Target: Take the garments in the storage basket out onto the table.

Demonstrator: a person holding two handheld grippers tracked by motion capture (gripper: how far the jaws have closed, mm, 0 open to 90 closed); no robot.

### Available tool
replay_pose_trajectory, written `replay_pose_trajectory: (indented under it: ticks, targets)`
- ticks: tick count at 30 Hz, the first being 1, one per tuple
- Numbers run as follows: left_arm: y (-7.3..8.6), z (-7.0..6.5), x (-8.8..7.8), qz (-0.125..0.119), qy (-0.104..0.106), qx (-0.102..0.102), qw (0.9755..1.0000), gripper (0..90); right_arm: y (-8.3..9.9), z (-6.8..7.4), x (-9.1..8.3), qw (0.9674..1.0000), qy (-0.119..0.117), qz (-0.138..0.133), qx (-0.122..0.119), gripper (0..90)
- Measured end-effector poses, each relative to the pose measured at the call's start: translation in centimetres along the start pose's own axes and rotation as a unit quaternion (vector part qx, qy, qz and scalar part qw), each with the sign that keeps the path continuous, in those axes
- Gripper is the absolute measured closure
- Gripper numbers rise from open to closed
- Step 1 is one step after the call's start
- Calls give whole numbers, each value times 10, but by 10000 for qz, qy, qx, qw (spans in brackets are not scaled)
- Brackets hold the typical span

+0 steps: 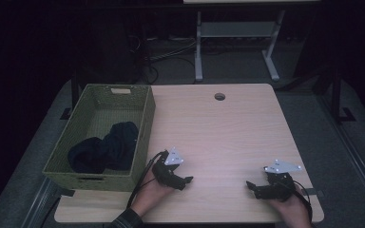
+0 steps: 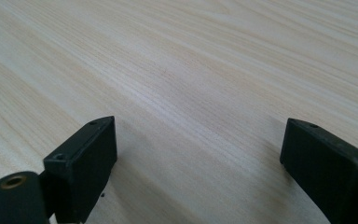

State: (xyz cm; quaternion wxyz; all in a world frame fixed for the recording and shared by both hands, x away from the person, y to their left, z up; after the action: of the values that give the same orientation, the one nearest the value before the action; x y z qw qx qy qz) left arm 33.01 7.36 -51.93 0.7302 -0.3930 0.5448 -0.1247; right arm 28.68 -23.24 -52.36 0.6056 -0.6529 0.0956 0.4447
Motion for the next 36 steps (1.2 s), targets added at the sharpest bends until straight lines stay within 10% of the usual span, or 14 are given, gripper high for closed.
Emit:
replay_pose_trajectory:
  ticks: [36]
  targets:
    - [-14,6,-12,-92,33,-84,9999,135,0,0,0,10000,-33,15,-11,100]
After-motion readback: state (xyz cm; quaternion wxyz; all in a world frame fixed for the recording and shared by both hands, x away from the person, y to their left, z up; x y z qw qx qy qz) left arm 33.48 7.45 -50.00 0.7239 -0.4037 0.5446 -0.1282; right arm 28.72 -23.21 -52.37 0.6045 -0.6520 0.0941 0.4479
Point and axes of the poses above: each handheld gripper's, and its own axes: x roughly forward along the jaws, y roughly out of its underside, z roughly to its left, the point moved 6 cm from there along x, roughly forward along the jaws, and after that the axes turned 8 degrees about x, right-handed, at the moved point
